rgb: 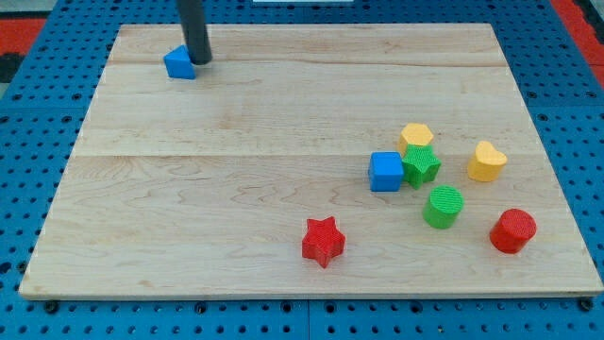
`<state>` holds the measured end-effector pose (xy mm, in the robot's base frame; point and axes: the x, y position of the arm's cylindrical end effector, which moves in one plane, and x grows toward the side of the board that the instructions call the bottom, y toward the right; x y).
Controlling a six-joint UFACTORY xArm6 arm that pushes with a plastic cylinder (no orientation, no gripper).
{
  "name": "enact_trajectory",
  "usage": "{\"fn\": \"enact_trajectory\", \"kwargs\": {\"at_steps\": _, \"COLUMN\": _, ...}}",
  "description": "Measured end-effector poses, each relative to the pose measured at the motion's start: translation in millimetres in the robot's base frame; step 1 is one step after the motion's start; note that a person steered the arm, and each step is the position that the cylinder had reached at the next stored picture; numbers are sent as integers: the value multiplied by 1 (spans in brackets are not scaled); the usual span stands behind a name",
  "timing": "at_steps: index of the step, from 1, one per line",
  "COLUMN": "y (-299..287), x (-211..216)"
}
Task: Push the blue triangle to the top left
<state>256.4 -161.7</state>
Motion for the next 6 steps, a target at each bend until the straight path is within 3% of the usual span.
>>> {"fn": "enact_trajectory", "kwargs": {"at_steps": 1, "y": -19, "x": -11}}
{"fn": "enact_trajectory", "kwargs": {"at_steps": 3, "y": 41, "x": 48}}
{"fn": "enact_trajectory", "kwargs": {"at_steps": 4, "y": -2, "x": 51}}
{"fn": "enact_trajectory", "kwargs": {"at_steps": 6, "y": -25, "x": -8}}
